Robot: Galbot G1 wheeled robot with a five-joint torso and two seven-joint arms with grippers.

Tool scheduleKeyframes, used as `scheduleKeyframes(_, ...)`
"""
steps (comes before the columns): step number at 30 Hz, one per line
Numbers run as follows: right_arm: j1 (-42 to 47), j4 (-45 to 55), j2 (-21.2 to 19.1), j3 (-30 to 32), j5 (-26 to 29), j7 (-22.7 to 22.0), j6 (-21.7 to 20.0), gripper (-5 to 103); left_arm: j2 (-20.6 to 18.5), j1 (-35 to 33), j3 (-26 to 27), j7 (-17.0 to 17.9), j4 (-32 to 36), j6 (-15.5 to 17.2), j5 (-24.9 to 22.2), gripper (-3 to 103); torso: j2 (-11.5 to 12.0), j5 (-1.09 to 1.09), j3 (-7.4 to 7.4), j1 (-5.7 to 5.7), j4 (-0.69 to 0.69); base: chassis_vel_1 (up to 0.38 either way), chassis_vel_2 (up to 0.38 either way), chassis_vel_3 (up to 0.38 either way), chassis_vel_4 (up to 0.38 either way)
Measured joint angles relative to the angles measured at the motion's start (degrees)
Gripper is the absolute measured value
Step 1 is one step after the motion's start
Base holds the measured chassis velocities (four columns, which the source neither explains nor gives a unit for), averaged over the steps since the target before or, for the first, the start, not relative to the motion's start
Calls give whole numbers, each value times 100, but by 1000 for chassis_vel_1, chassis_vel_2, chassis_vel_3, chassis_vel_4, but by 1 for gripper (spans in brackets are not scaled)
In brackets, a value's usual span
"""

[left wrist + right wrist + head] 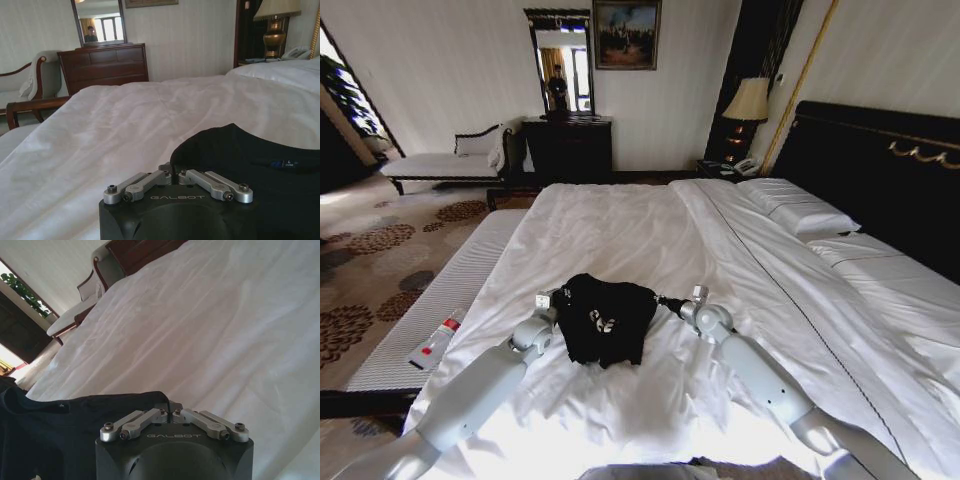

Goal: Fold the clothes on the bed.

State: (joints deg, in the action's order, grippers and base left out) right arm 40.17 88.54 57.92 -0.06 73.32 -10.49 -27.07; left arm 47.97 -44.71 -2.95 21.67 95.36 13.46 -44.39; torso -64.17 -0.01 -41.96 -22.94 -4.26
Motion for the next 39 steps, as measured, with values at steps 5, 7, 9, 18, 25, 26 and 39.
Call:
scheduleKeyframes(5, -133, 691, -251, 150, 184, -239, -80, 0, -277, 133, 111, 104, 543, 54, -155, 1, 0, -1, 0, 0, 0, 0, 0, 0, 0)
scheduleKeyframes(7, -233, 939, -336, 161, 278, -354, -109, 0, -378, 280, 80, 154, 854, 73, -223, 1, 0, 1, 0, 0, 1, 0, 0, 0, 0)
scheduleKeyframes(9, -401, 1148, -396, 160, 383, -484, -136, 0, -400, 481, 63, 219, 1024, 121, -359, 1, 0, 1, 0, 0, 0, 0, 0, 0, 0)
scheduleKeyframes(18, -1546, 1559, -821, 130, 925, -806, -277, 0, -637, 1751, -174, 326, 1102, 220, -1132, 1, 0, 0, 0, -1, 0, 0, 0, 0, 0)
scheduleKeyframes(25, -2564, 1431, -1012, -41, 1280, -895, -302, 0, -662, 2944, -652, 332, 894, 240, -1509, 1, 0, 1, 0, 0, 1, 0, 0, 0, 0)
scheduleKeyframes(26, -2736, 1392, -1042, -61, 1364, -906, -317, 0, -646, 3184, -791, 333, 822, 243, -1590, 1, 0, 0, 0, -1, 1, 0, 0, 0, 0)
scheduleKeyframes(39, -4510, 755, -1198, -512, 2358, -1130, -383, 0, -652, 5028, -1307, 350, 507, 321, -2475, 1, 1, 0, 0, -1, 2, 0, 0, 0, 0)
